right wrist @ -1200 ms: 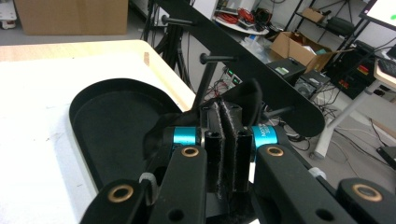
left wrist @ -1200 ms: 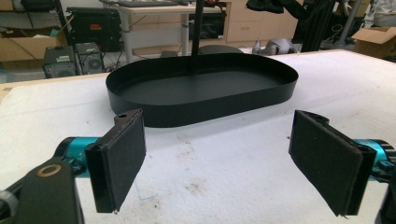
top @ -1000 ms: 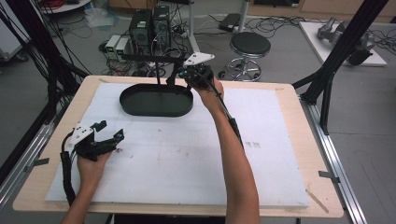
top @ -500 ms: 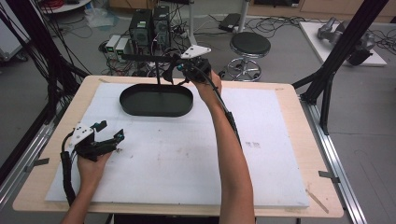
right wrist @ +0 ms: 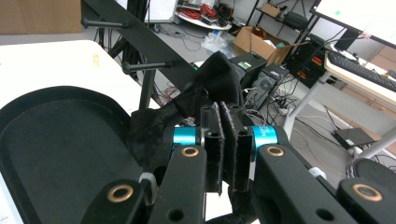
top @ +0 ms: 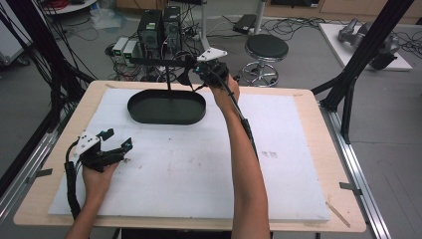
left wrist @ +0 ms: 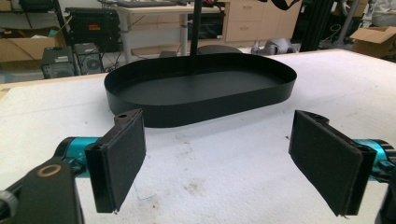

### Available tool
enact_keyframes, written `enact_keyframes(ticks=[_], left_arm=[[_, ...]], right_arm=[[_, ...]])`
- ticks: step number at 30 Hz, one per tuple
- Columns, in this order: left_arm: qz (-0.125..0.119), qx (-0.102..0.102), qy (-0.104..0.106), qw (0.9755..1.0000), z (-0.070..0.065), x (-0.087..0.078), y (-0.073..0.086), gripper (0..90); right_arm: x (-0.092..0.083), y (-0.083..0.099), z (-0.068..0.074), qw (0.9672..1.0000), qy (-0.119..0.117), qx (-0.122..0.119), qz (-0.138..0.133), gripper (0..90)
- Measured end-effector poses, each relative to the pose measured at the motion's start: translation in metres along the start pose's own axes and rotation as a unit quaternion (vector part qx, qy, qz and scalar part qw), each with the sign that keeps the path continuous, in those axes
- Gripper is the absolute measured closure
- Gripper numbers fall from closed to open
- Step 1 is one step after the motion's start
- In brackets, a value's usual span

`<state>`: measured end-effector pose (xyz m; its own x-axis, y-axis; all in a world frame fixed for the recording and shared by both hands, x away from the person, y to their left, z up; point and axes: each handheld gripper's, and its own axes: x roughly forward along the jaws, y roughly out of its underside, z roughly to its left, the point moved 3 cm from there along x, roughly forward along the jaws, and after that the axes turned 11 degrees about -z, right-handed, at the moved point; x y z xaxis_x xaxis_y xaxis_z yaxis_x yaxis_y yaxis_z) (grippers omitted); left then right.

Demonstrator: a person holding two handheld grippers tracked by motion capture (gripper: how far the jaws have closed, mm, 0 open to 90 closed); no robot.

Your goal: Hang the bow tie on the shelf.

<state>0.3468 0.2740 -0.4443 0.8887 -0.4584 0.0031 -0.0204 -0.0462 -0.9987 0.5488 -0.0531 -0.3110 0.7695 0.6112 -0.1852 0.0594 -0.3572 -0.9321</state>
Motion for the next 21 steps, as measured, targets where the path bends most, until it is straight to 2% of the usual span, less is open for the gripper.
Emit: enact_keyframes(ticks=[11,21], left_arm=[[0.000,0.000,0.000,1.0000,-0.0001,-0.0001,0.0000,19.1],[0.000,0.001,0.001,1.0000,-0.0001,-0.0001,0.0000,19.1]], right_arm=[[0.0015,0.0061,-0.0033,0.9997,0.016,0.005,0.016,86.5],[0.0033,0.0095,-0.0026,0.9995,0.020,0.001,0.026,83.0]])
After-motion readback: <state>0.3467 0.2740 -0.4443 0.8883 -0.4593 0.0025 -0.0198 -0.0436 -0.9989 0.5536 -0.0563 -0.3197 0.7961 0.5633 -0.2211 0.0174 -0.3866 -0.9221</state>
